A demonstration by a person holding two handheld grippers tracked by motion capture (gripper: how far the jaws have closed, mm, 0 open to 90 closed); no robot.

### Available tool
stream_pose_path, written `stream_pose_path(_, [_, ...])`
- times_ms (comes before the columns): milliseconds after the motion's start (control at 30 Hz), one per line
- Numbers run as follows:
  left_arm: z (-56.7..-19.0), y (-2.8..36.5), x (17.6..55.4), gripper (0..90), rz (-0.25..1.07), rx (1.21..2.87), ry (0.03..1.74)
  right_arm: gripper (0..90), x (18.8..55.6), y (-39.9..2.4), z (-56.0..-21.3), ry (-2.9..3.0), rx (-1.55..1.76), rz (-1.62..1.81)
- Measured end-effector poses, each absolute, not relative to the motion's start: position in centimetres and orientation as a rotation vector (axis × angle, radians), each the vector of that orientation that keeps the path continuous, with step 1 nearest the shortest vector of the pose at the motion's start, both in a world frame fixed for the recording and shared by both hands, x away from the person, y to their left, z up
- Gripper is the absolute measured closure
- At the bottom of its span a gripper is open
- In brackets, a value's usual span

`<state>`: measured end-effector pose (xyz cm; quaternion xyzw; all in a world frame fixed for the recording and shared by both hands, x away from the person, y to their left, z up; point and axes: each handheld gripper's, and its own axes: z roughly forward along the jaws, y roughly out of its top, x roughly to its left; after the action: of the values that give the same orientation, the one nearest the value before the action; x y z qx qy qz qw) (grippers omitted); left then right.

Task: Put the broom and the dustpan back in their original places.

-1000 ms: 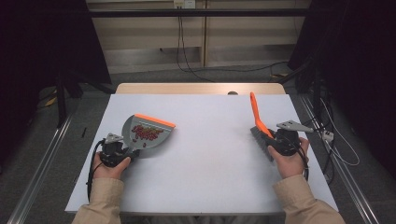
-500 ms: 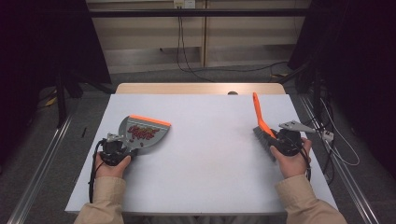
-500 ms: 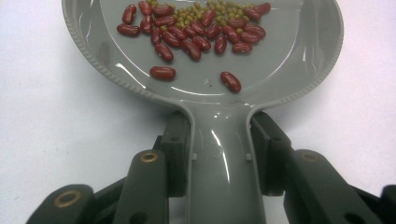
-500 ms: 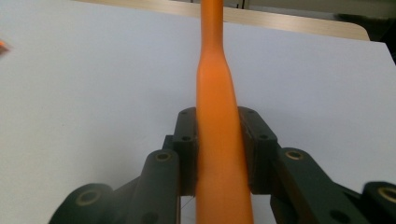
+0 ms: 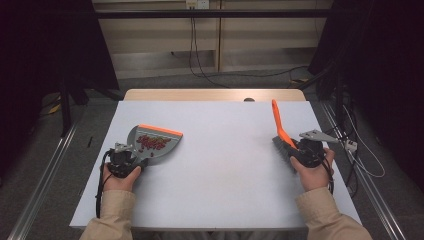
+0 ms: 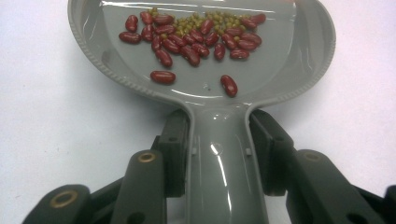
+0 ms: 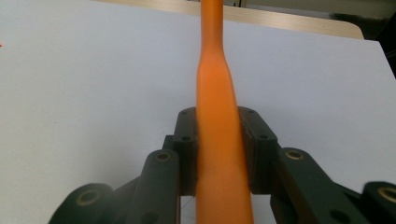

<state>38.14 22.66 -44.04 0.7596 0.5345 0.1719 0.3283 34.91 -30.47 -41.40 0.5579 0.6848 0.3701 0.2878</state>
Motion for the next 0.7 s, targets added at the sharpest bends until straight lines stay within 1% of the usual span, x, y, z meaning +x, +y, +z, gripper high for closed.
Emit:
stream_pose_path(467, [-44.3,21.6,37.3,54.2,0.432,2.022,1.327,71.3,35.1,-31.0,-41.4,1.804,1.482,0.916])
stream_pose_path(700, [-44.2,21.1,36.6,49.1,0.408,2.017,1.304,71.2,35.2,-30.8,-42.2,1.818,1.468,0.862])
